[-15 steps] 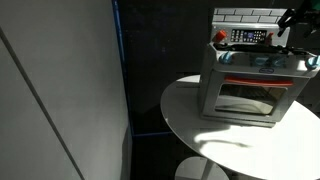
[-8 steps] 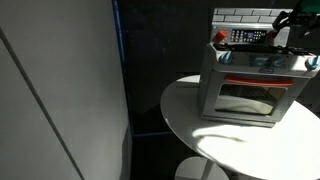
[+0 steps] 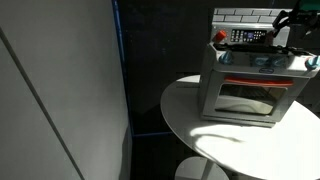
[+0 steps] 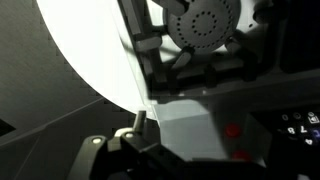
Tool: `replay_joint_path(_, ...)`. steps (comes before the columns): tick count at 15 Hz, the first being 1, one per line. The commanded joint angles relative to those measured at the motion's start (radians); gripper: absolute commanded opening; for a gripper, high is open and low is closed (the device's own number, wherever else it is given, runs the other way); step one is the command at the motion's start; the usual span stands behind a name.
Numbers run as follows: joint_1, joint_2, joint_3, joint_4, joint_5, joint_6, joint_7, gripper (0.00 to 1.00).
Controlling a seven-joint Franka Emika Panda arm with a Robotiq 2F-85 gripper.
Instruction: Push the top right button on the toy stove
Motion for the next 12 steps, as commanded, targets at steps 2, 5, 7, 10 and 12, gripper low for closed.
replay_joint_path(2,0.013,0.021,-0.020,0.044,-0.031,-0.048,0.057,1.00)
replay_joint_path(5,0.012,0.026,-0.021,0.045,-0.033,-0.047,0.061,1.00)
replay_joint_path(7,0.012,0.030,-0.023,0.047,-0.036,-0.047,0.068,1.00)
replay_joint_path(10,0.013,0.035,-0.025,0.048,-0.040,-0.043,0.073,1.00)
replay_joint_path(12,0.013,0.038,-0.025,0.050,-0.041,-0.041,0.076,1.00)
